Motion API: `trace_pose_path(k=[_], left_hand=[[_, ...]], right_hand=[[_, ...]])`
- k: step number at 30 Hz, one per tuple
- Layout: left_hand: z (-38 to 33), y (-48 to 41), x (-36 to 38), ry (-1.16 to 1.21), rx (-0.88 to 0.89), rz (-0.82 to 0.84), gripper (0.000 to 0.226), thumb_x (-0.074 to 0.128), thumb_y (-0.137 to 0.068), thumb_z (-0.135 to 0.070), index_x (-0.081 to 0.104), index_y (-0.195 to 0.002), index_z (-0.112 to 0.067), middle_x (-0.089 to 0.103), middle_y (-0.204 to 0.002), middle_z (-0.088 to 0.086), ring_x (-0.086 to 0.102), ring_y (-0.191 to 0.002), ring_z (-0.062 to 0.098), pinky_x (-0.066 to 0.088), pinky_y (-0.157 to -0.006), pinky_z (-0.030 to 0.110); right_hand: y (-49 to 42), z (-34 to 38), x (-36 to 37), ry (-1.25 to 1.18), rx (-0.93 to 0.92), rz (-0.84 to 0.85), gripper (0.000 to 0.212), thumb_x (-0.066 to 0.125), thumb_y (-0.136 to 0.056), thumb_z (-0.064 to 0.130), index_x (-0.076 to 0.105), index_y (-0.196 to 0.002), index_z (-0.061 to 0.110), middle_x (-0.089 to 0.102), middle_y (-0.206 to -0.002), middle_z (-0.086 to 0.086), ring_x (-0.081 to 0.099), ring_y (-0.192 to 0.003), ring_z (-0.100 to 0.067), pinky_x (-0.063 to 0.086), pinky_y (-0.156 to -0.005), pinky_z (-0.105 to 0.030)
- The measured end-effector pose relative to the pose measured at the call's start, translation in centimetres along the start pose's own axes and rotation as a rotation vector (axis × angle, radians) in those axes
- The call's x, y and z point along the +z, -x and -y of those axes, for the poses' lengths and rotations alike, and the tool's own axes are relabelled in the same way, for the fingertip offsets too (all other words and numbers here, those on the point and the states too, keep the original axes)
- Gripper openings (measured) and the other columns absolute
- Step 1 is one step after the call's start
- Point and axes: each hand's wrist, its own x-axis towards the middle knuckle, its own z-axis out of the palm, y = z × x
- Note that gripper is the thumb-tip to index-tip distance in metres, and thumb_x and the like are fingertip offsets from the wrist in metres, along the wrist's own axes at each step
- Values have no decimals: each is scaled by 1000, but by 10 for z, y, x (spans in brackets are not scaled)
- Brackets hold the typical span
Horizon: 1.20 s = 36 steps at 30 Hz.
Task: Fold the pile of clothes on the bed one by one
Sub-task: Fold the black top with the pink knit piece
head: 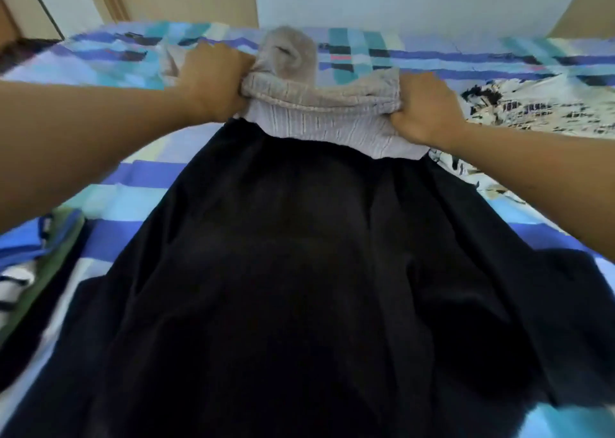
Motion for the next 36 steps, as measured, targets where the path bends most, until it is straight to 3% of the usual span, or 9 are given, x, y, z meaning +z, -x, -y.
trace_pose_path(k=[6,10,12,18,22,25,28,33,36], left_hand=[[-24,96,-3,79,82,61,17,72,-79,-17,55,-83,-14,64,-80,27,61,-81,49,40,-85,50],[-34,144,-1,44,73,263,20,68,-82,-26,54,-91,-16,65,-92,16,62,-93,40,38,-94,48],[-34,169,-1,52,22,369,37,69,-82,-41,53,-108,-19,60,-111,12,55,-110,36,33,-100,49],[-45,251,-14,305,-100,104,68,74,-77,-52,49,-132,-20,45,-136,9,41,-127,36,36,-100,59],[-26,272,-5,263,-423,459,110,63,-61,-86,42,-138,-12,46,-139,21,45,-126,43,40,-103,57],[-13,271,-16,372,-491,562,120,50,-44,-100,57,-119,-6,62,-118,18,58,-107,35,47,-94,45],[-15,270,-25,486,-506,635,120,59,-51,-95,52,-134,-8,60,-129,12,57,-113,29,43,-97,38],[-24,267,-23,504,-468,655,102,62,-71,-74,41,-148,-10,49,-148,12,50,-130,30,39,-108,40],[-29,264,-22,437,-408,648,114,56,-62,-85,41,-147,-11,51,-146,11,52,-129,30,42,-108,43]], right_hand=[[103,24,-12,-106,-70,218,46,53,-79,57,64,-109,25,69,-108,-2,64,-99,-31,54,-78,-44],[151,28,-27,-73,-106,460,41,75,-82,41,56,-104,11,56,-105,-6,58,-102,-34,46,-84,-41],[174,21,-39,-132,-73,557,60,77,-82,42,51,-129,15,50,-125,-6,52,-120,-28,41,-97,-38],[248,-38,-71,-483,398,218,70,72,-89,36,38,-148,21,41,-152,-4,38,-140,-17,30,-108,-28],[277,-61,-77,-585,554,560,105,73,-56,80,42,-146,35,44,-149,8,43,-137,-15,37,-109,-36],[279,-57,-85,-700,505,591,115,79,-43,82,40,-145,45,37,-153,13,37,-140,-11,36,-108,-34],[281,-50,-88,-749,502,580,130,81,-28,83,40,-145,46,41,-147,15,45,-131,-12,40,-102,-31],[278,-42,-87,-734,533,534,97,83,-57,65,44,-143,42,44,-147,8,51,-122,-14,42,-94,-29],[274,-36,-86,-693,548,527,85,78,-70,54,42,-146,38,43,-148,6,50,-117,-14,41,-91,-29]])
